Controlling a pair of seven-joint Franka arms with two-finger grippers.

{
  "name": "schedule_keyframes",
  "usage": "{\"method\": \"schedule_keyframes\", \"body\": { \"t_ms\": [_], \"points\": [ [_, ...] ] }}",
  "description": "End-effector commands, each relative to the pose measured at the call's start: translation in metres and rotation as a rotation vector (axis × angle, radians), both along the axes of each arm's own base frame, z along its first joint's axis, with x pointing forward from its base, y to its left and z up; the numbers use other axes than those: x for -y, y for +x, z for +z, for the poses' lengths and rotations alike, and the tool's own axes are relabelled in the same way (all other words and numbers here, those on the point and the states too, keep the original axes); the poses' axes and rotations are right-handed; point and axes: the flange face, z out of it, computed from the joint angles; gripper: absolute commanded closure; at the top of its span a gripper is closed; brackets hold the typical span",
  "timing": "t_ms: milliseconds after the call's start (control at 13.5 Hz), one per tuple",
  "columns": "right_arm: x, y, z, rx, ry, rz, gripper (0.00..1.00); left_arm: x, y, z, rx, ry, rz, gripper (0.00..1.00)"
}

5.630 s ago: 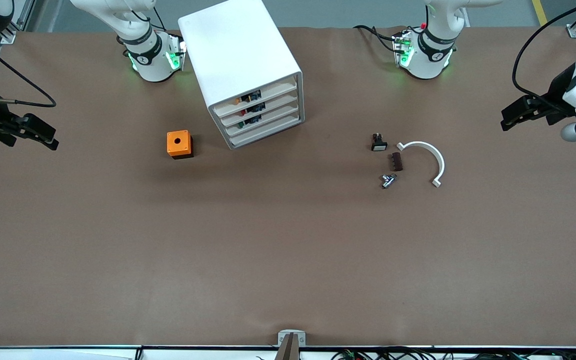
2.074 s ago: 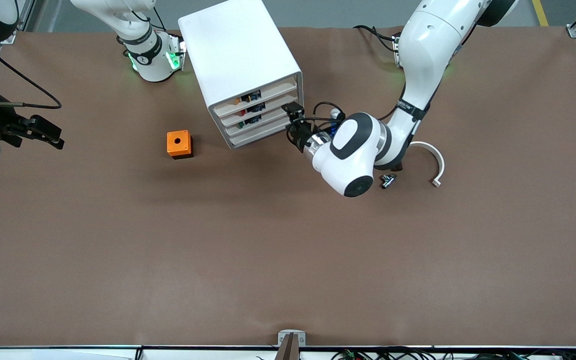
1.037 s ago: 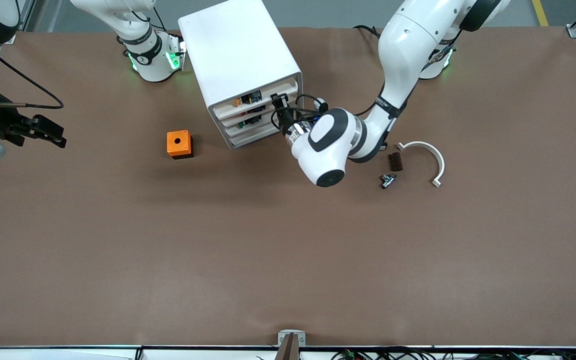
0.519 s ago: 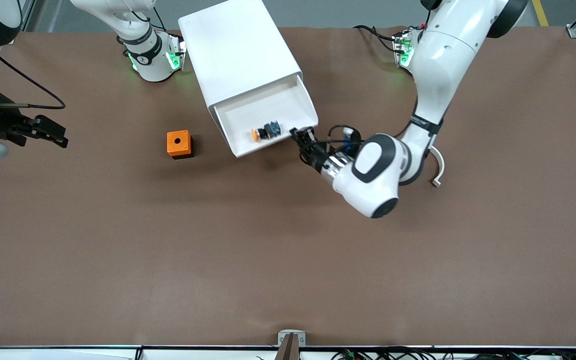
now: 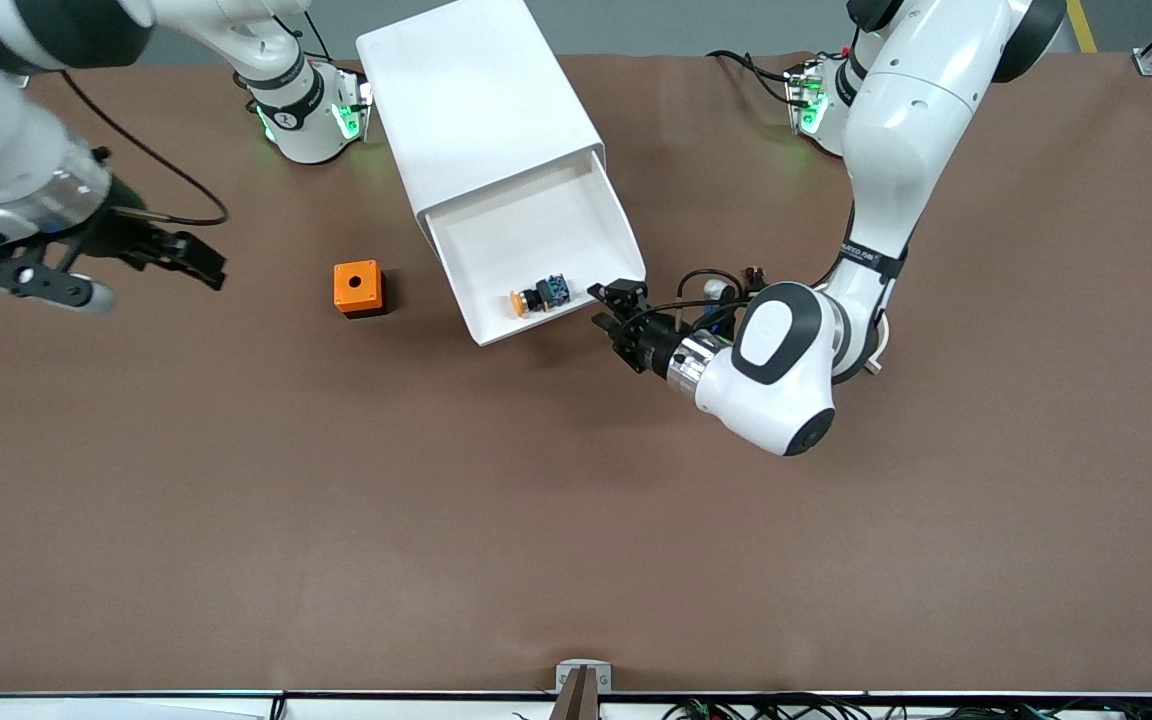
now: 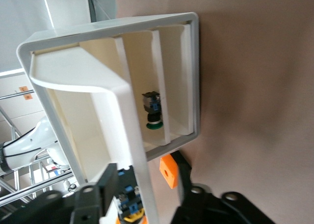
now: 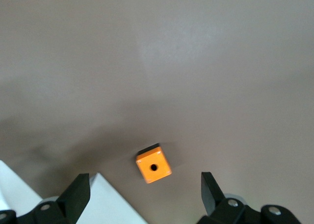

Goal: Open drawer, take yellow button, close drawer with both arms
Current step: 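Release the drawer with the left gripper while the right gripper reaches inside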

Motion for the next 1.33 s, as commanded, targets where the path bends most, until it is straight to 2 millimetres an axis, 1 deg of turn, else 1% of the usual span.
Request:
{"method": "schedule_keyframes", "body": {
  "t_ms": [0, 74, 148, 222, 296, 370, 444, 519, 593, 667, 741, 889, 963, 1111, 1185, 1259],
  "points": [
    [-0.04, -0.006, -0.008, -0.02, 0.016, -0.144, 0.0, -0.032, 0.021, 0.014, 0.087, 0.017, -0.017, 0.0],
    [-0.058, -0.008, -0.013, -0.028, 0.022, -0.201, 0.0, -0.049, 0.03, 0.024, 0.135, 0.027, -0.026, 0.0],
    [-0.079, -0.009, -0.02, -0.03, 0.023, -0.258, 0.0, -0.066, 0.038, 0.029, 0.172, 0.054, -0.036, 0.0],
    [-0.098, -0.009, -0.028, -0.026, 0.031, -0.302, 0.0, -0.091, 0.047, 0.031, 0.218, 0.072, -0.05, 0.0],
    [-0.119, -0.008, -0.037, -0.027, 0.064, -0.349, 0.0, -0.111, 0.055, 0.046, 0.294, 0.073, -0.085, 0.0],
    [-0.142, -0.008, -0.044, -0.022, 0.096, -0.401, 0.0, -0.131, 0.062, 0.058, 0.366, 0.056, -0.116, 0.0],
    [-0.172, -0.012, -0.054, -0.013, 0.104, -0.457, 0.0, -0.153, 0.068, 0.066, 0.419, 0.05, -0.141, 0.0],
    [-0.197, -0.017, -0.061, -0.003, 0.114, -0.516, 0.0, -0.171, 0.073, 0.072, 0.465, 0.072, -0.173, 0.0],
    [-0.212, -0.021, -0.067, 0.0, 0.118, -0.562, 0.0, -0.181, 0.073, 0.082, 0.519, 0.102, -0.234, 0.0],
    [-0.226, -0.025, -0.074, -0.004, 0.115, -0.59, 0.0, -0.187, 0.07, 0.097, 0.58, 0.128, -0.321, 0.0],
    [-0.241, -0.029, -0.083, -0.005, 0.117, -0.619, 0.0, -0.187, 0.065, 0.107, 0.62, 0.124, -0.419, 0.0],
    [-0.269, -0.032, -0.099, 0.012, 0.14, -0.694, 0.0, -0.202, 0.065, 0.119, 0.68, 0.12, -0.514, 0.0],
    [-0.286, -0.039, -0.113, 0.015, 0.129, -0.691, 0.0, -0.205, 0.066, 0.119, 0.695, 0.126, -0.547, 0.0],
    [-0.309, -0.044, -0.14, 0.012, 0.126, -0.711, 0.0, -0.209, 0.065, 0.121, 0.721, 0.146, -0.63, 0.0],
    [-0.322, -0.05, -0.151, 0.009, 0.122, -0.711, 0.0, -0.212, 0.063, 0.139, 0.751, 0.162, -0.641, 0.0],
    [-0.329, -0.052, -0.164, 0.01, 0.115, -0.703, 0.0, -0.214, 0.063, 0.145, 0.762, 0.164, -0.645, 0.0]
  ]
}}
